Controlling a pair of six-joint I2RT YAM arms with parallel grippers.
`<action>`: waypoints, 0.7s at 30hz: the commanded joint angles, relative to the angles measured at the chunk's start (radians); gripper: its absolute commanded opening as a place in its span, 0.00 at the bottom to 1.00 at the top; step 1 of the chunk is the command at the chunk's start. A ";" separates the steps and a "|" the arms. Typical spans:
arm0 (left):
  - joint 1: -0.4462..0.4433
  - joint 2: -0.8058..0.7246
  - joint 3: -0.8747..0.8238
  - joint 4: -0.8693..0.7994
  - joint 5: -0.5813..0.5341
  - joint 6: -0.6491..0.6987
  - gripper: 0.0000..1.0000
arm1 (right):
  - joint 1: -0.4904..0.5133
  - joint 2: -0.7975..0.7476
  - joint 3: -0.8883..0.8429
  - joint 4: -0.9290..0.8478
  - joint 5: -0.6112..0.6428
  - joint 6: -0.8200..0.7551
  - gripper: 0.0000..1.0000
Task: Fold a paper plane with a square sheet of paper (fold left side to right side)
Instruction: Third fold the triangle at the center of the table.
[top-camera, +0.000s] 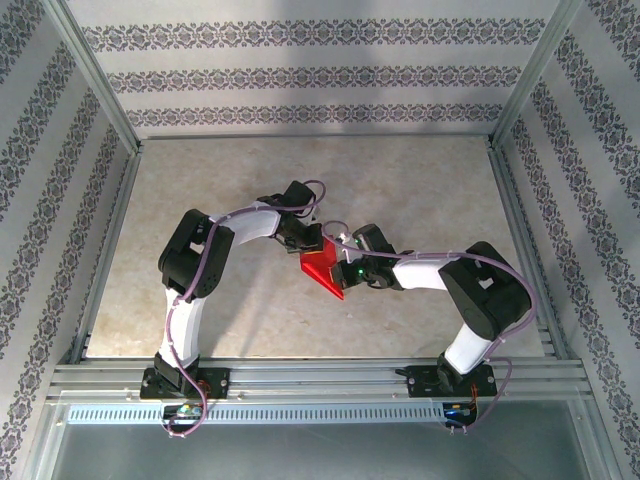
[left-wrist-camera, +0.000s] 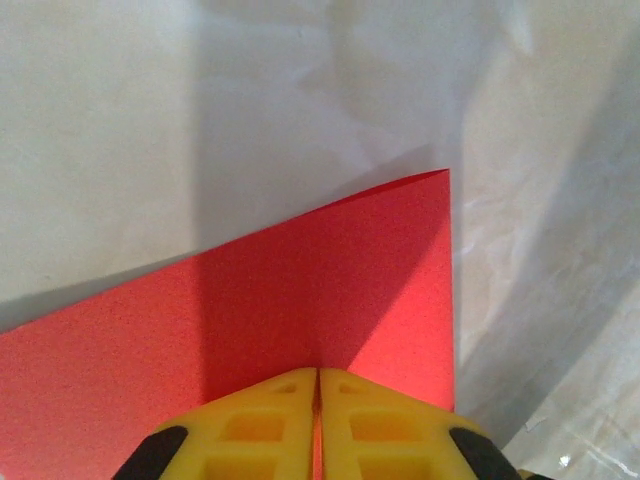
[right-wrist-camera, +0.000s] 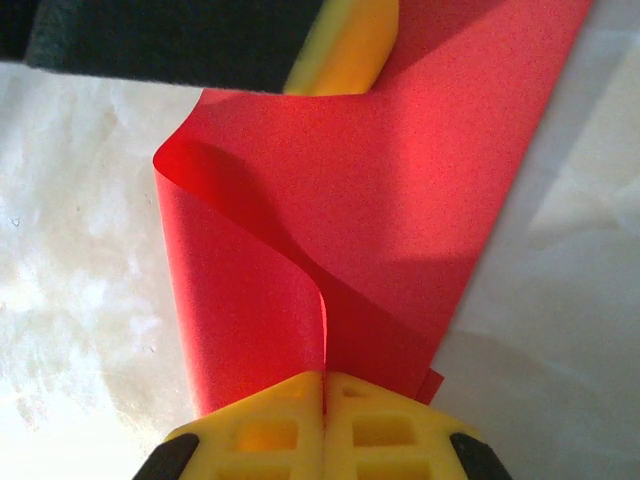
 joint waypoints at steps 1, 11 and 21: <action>-0.006 0.022 0.031 -0.073 -0.061 0.030 0.15 | -0.002 0.046 -0.007 -0.046 0.019 -0.018 0.00; 0.068 -0.095 0.023 -0.039 -0.030 0.024 0.20 | -0.003 0.057 -0.005 -0.056 0.011 -0.012 0.00; 0.109 -0.339 -0.269 0.116 0.058 -0.041 0.09 | -0.003 0.057 -0.006 -0.062 0.005 -0.011 0.00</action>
